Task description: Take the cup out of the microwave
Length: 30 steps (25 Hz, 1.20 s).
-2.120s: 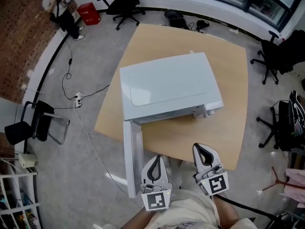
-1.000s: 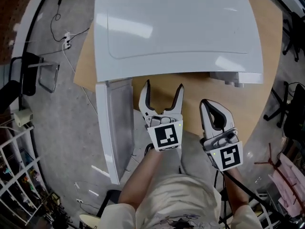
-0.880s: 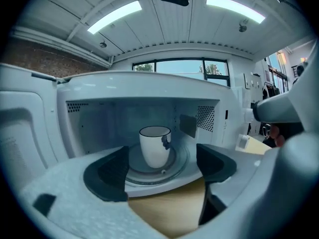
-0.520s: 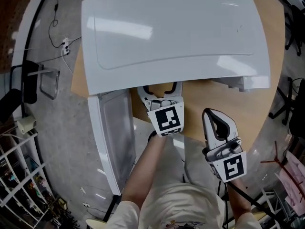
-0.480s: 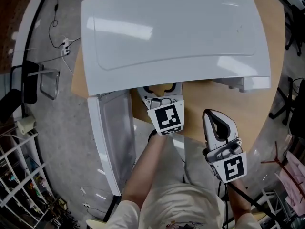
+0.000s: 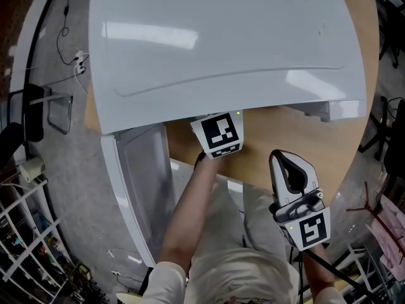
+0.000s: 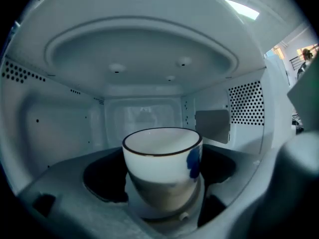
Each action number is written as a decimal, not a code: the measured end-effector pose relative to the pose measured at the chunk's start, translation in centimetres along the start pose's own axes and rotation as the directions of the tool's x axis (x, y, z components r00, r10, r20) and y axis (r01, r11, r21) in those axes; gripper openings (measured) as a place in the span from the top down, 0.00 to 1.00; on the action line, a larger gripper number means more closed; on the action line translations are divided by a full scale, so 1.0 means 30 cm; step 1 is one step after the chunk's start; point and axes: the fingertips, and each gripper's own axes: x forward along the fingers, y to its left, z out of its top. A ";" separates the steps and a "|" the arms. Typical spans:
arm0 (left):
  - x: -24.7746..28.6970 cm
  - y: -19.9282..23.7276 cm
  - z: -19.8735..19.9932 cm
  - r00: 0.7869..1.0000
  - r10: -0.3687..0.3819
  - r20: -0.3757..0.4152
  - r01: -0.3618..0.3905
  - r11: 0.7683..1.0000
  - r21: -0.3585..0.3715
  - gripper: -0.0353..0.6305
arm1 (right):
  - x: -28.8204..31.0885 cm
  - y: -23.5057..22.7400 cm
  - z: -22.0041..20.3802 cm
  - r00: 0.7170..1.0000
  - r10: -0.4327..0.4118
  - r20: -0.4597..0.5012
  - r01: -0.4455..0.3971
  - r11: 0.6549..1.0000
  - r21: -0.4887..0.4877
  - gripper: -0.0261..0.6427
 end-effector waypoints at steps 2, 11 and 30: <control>0.001 -0.003 0.006 1.000 0.008 0.005 -0.008 1.000 0.015 0.35 | -0.008 0.000 -0.001 1.000 0.004 0.007 -0.004 1.000 0.000 0.95; 0.002 -0.005 0.001 1.000 -0.012 0.002 0.012 0.999 0.031 0.35 | 0.007 0.006 0.009 1.000 0.017 0.021 -0.017 1.000 0.003 0.95; -0.253 -0.065 0.046 0.996 -0.087 -0.023 0.088 0.995 0.044 0.35 | -0.030 0.000 0.126 0.997 -0.043 0.064 0.046 0.998 -0.041 0.95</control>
